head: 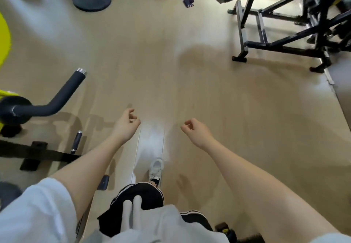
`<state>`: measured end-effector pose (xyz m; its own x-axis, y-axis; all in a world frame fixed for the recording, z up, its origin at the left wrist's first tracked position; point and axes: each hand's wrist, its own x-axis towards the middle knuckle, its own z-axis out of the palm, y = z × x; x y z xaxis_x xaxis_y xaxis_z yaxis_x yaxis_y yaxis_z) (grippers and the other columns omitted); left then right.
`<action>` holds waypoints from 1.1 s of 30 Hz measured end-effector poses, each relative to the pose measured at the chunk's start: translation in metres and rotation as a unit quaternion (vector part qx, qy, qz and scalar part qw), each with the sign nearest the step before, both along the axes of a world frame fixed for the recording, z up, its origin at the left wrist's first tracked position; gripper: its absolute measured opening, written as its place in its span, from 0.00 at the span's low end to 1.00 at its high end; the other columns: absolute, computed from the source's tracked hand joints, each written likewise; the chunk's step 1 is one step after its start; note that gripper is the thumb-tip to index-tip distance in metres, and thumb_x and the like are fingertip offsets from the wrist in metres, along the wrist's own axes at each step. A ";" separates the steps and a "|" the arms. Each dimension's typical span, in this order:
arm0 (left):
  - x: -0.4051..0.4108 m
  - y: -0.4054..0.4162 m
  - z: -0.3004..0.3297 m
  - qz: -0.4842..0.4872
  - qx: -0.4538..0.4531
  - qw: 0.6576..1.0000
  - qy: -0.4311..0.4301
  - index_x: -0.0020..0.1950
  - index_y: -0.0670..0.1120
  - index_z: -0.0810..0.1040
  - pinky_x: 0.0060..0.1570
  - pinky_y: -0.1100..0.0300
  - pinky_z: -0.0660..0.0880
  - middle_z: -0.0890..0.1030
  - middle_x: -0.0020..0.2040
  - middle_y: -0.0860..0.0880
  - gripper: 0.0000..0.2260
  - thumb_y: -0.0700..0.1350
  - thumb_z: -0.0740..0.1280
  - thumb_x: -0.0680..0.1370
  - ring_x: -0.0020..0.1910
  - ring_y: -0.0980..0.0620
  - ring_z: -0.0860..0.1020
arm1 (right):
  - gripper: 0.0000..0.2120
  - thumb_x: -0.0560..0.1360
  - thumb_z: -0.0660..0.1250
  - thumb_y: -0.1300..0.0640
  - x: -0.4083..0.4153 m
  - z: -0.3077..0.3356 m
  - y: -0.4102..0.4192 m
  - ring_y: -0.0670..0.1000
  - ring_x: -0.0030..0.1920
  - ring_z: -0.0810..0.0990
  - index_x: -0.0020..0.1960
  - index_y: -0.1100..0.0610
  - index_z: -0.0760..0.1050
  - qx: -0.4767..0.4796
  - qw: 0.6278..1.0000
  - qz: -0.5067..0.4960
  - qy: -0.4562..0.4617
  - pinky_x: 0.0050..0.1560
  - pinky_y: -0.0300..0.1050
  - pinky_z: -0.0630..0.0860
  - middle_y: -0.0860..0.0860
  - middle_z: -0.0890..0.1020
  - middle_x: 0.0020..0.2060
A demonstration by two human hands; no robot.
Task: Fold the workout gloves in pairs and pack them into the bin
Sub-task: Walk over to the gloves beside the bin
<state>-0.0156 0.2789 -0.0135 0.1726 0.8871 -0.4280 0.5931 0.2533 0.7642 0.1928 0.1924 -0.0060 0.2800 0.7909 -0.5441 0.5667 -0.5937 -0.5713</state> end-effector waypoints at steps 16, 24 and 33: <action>0.251 0.295 0.004 -0.147 -0.047 0.987 -0.039 0.67 0.42 0.66 0.51 0.60 0.66 0.73 0.54 0.48 0.19 0.40 0.60 0.77 0.50 0.49 0.72 | 0.21 0.78 0.59 0.51 0.257 0.004 0.272 0.58 0.63 0.73 0.65 0.63 0.69 -0.002 0.991 -0.096 -0.090 0.61 0.46 0.68 0.59 0.76 0.63; 0.327 0.465 0.007 -0.080 -0.056 0.995 -0.012 0.67 0.41 0.68 0.52 0.60 0.67 0.75 0.59 0.44 0.18 0.40 0.60 0.77 0.55 0.46 0.74 | 0.21 0.78 0.57 0.50 0.356 0.011 0.466 0.58 0.62 0.74 0.67 0.61 0.66 -0.017 0.994 0.050 -0.094 0.59 0.47 0.70 0.58 0.77 0.61; 0.322 0.671 0.000 0.040 -0.045 0.998 0.006 0.68 0.39 0.65 0.55 0.56 0.67 0.73 0.54 0.42 0.19 0.38 0.59 0.77 0.52 0.45 0.73 | 0.22 0.77 0.59 0.52 0.364 -0.010 0.689 0.58 0.59 0.76 0.68 0.61 0.63 -0.001 0.985 0.163 -0.065 0.56 0.47 0.71 0.57 0.80 0.53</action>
<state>0.3060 0.9500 -0.0137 0.0972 0.8558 -0.5081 0.5773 0.3674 0.7292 0.5564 0.8811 -0.0160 0.0791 0.8492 -0.5221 0.7948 -0.3698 -0.4811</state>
